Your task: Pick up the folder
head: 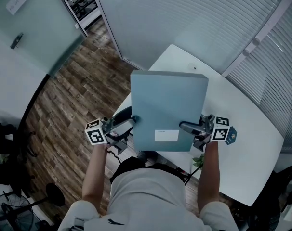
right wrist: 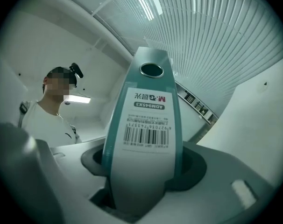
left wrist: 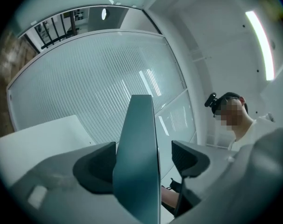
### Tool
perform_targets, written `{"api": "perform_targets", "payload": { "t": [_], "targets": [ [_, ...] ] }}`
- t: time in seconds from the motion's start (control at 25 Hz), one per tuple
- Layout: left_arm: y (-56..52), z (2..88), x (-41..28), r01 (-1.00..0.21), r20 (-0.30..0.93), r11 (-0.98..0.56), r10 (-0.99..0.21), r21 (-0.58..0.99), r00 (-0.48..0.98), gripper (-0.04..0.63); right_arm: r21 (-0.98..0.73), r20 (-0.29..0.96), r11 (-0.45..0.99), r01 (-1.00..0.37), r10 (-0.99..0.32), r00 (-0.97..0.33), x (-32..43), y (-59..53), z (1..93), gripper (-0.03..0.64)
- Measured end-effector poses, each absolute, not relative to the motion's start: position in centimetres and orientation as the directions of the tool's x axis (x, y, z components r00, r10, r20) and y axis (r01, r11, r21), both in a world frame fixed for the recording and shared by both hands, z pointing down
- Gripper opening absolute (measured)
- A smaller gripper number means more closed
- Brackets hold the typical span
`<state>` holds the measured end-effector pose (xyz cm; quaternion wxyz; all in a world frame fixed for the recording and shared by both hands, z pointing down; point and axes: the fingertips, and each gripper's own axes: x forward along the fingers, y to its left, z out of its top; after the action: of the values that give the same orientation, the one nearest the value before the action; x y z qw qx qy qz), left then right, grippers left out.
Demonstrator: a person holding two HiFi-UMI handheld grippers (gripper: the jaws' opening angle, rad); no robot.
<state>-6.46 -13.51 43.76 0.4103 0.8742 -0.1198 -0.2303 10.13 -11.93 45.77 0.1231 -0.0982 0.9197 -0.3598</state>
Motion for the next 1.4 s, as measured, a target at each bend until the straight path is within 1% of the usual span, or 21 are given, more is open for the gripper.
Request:
{"api": "perform_targets", "payload": {
  "t": [0.12,0.24,0.36,0.48,0.56,0.68,0.84,1.04,1.16,1.32,1.4],
  "targets": [
    [-13.5,43.0,-5.5,-0.074,-0.269,-0.692,-0.374,0.718,0.887,0.376,-0.66,-0.191,0.748,-0.065,-0.251,-0.949,10.3,-11.9,44.5,0.296],
    [-13.2,42.7,-4.2,-0.068,-0.241,-0.722,-0.317,0.689,0.917,0.394,-0.64,-0.218,0.767,-0.031,-0.22,-0.951,9.9,-11.9,43.1,0.296],
    [-12.6,42.4,-3.0,-0.057,-0.222,-0.747,-0.268,0.662,0.937,0.394,-0.612,-0.196,0.79,-0.033,-0.192,-0.962,9.2,-11.9,42.4,0.296],
    [-11.3,43.1,-1.6,-0.068,-0.138,-0.795,-0.188,0.603,0.972,0.394,-0.577,-0.145,0.815,-0.04,-0.15,-0.978,8.5,-11.6,42.0,0.296],
    [-11.1,43.0,-1.5,-0.078,-0.13,-0.798,-0.192,0.597,0.973,0.383,-0.562,-0.128,0.826,-0.043,-0.138,-0.982,8.3,-11.6,41.5,0.296],
    [-10.8,42.5,-1.5,-0.089,-0.139,-0.816,-0.203,0.571,0.969,0.337,-0.556,-0.119,0.83,-0.043,-0.131,-0.984,8.2,-11.6,41.2,0.298],
    [-10.6,42.4,-1.5,-0.09,-0.147,-0.834,-0.2,0.544,0.969,0.331,-0.549,-0.119,0.835,-0.04,-0.125,-0.985,8.2,-11.7,41.2,0.304],
    [-10.3,42.3,-1.8,-0.127,-0.145,-0.839,-0.237,0.528,0.961,0.313,-0.541,-0.099,0.84,-0.047,-0.118,-0.988,7.9,-11.8,41.4,0.314],
    [-9.3,42.0,-2.3,-0.187,-0.147,-0.867,-0.283,0.463,0.948,0.305,-0.507,-0.078,0.856,-0.102,-0.164,-0.983,7.7,-11.9,41.3,0.335],
    [-8.6,41.8,-3.8,-0.272,-0.181,-0.864,-0.375,0.423,0.909,0.304,-0.444,-0.103,0.864,-0.238,-0.312,-0.944,8.1,-13.1,40.4,0.38],
    [-8.9,41.4,-5.1,-0.355,-0.184,-0.85,-0.45,0.39,0.874,0.304,-0.4,-0.105,0.847,-0.351,-0.422,-0.9,9.0,-14.0,39.6,0.348]
  ]
}}
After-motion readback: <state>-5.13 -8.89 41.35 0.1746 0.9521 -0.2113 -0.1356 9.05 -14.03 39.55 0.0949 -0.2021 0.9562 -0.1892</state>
